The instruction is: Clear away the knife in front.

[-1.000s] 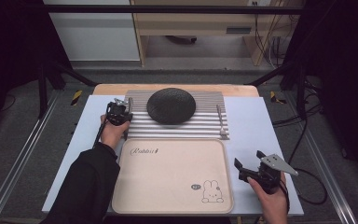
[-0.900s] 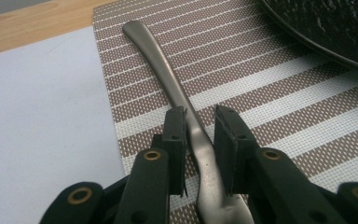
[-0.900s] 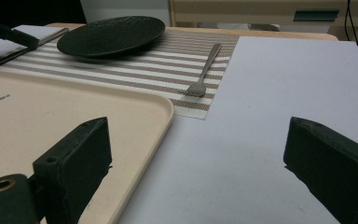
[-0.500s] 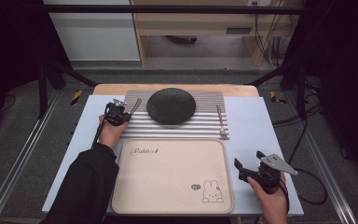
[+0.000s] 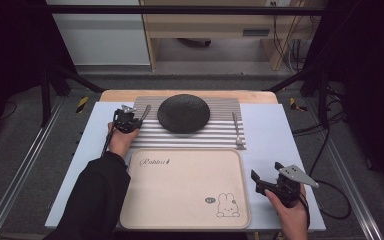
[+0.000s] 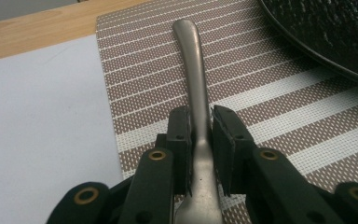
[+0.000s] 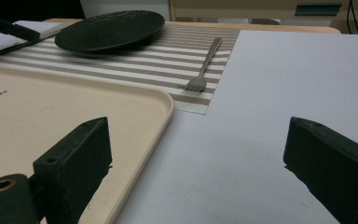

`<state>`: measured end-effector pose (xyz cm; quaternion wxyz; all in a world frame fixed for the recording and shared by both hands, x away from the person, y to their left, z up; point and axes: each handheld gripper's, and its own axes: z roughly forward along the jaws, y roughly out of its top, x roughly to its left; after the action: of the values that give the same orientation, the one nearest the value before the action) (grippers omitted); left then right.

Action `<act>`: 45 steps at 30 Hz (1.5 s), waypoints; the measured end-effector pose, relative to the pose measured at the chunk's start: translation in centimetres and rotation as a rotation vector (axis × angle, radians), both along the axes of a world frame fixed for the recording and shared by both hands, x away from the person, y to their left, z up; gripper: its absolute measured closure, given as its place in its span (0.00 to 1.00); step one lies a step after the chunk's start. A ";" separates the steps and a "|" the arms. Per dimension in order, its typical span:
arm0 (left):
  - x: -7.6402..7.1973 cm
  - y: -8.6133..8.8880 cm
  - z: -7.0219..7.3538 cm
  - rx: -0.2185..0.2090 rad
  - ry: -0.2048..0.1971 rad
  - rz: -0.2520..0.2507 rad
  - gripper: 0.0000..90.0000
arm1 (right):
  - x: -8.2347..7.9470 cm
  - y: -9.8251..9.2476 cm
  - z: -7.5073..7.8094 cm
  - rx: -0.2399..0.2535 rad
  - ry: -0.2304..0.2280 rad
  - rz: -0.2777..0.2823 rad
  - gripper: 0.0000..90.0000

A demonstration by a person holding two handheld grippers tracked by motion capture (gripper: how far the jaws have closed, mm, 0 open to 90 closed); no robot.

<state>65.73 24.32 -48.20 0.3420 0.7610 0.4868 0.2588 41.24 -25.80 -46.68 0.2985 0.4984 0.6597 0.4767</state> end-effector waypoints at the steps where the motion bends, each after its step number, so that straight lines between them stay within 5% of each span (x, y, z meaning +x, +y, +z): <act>1: 0.0 0.0 0.0 0.002 0.000 0.002 0.88 | 0.0 0.0 0.0 0.000 0.001 0.001 0.08; 12: -0.2 -0.6 0.2 0.003 0.014 0.057 0.89 | 0.0 -0.1 0.0 0.006 0.000 0.001 0.08; 19: -0.6 -0.7 0.6 0.013 0.020 0.047 0.89 | 0.0 -0.2 0.0 0.006 -0.004 -0.001 0.08; 29: -2.1 -0.3 3.2 -0.050 -0.041 0.037 0.89 | 0.0 -0.1 0.1 0.005 -0.002 0.002 0.08; 33: -3.6 -0.2 4.9 -0.090 -0.074 0.021 0.89 | 0.0 0.0 0.1 0.003 -0.002 0.008 0.08; 40: -7.8 -1.1 7.1 -0.087 -0.104 -0.040 0.89 | -0.1 0.3 0.2 -0.009 -0.007 0.019 0.08; 45: -12.1 -2.7 7.1 -0.085 -0.102 -0.097 0.89 | -0.1 0.8 0.2 -0.019 -0.007 0.029 0.08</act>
<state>53.68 21.59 -41.08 0.4106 0.7542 0.4417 0.2596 41.14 -25.03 -46.44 0.2985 0.4845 0.6702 0.4764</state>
